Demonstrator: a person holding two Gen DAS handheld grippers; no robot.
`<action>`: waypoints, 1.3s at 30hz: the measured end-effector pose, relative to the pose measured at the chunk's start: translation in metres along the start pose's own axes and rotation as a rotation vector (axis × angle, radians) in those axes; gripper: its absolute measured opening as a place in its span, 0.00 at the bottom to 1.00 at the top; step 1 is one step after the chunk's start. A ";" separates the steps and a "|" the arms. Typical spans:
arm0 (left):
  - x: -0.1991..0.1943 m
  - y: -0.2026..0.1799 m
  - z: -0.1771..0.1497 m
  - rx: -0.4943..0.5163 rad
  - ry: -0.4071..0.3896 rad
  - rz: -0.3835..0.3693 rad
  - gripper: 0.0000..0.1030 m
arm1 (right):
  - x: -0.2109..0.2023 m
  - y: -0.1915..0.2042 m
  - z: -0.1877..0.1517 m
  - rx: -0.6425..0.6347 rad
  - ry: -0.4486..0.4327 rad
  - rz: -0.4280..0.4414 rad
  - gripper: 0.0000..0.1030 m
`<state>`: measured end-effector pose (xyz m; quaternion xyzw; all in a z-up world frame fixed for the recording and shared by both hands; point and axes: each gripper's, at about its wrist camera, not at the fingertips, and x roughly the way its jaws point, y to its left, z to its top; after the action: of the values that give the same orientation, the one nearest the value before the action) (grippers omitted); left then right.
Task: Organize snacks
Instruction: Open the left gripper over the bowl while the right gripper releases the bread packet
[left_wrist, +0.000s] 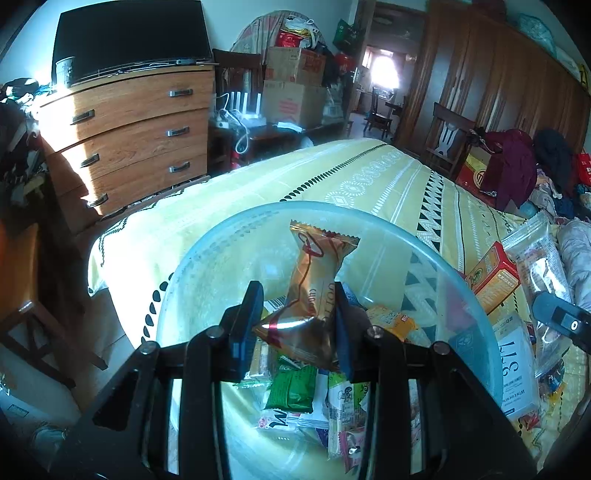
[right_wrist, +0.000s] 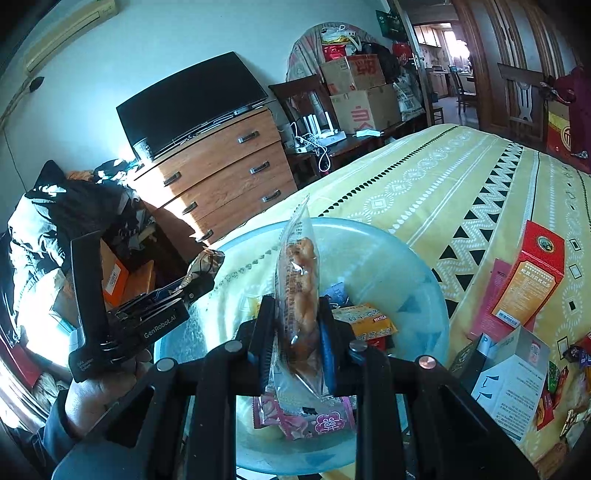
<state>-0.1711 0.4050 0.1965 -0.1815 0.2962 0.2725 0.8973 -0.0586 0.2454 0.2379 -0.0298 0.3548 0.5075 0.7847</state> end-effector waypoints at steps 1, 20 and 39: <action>0.000 0.000 0.000 0.002 0.001 0.000 0.35 | 0.000 0.001 0.000 -0.001 0.000 0.000 0.24; 0.000 -0.003 -0.002 0.003 0.004 -0.004 0.35 | 0.001 0.005 -0.001 -0.002 0.008 -0.003 0.24; 0.000 -0.006 -0.005 0.006 0.007 -0.007 0.35 | 0.004 0.006 -0.006 -0.005 0.021 -0.001 0.24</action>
<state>-0.1692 0.3979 0.1940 -0.1809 0.2996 0.2679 0.8976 -0.0656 0.2490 0.2327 -0.0371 0.3617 0.5074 0.7813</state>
